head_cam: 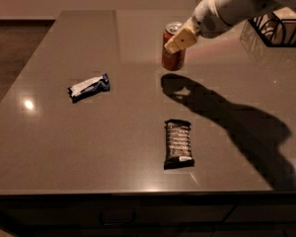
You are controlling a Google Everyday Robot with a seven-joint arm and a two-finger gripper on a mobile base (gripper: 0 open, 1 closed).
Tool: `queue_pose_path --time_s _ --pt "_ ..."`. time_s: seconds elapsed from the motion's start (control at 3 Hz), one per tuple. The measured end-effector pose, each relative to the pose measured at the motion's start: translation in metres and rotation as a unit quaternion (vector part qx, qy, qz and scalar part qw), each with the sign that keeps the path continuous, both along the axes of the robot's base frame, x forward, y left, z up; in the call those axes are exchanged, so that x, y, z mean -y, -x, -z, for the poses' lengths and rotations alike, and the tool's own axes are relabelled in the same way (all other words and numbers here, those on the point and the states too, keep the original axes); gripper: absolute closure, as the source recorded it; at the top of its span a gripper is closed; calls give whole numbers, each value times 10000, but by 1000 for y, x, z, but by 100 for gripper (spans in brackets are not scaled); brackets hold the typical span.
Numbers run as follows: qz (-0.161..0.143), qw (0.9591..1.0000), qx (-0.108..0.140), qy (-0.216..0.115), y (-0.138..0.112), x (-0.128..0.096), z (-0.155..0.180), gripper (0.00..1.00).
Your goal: Move coke can near rxbar chocolate
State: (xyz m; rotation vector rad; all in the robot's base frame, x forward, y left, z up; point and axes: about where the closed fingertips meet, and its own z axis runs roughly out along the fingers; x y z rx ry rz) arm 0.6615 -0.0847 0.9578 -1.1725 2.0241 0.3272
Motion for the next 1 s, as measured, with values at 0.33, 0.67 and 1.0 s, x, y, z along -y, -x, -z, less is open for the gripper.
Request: queue_pose_path --time_s 0.33,0.67,1.0 --pt "-485 9986 181 122 50 -4 -4 100" --pt "-996 9943 245 294 99 -5 2 100" --pt "-1270 9909 132 419 119 -2 13 100"
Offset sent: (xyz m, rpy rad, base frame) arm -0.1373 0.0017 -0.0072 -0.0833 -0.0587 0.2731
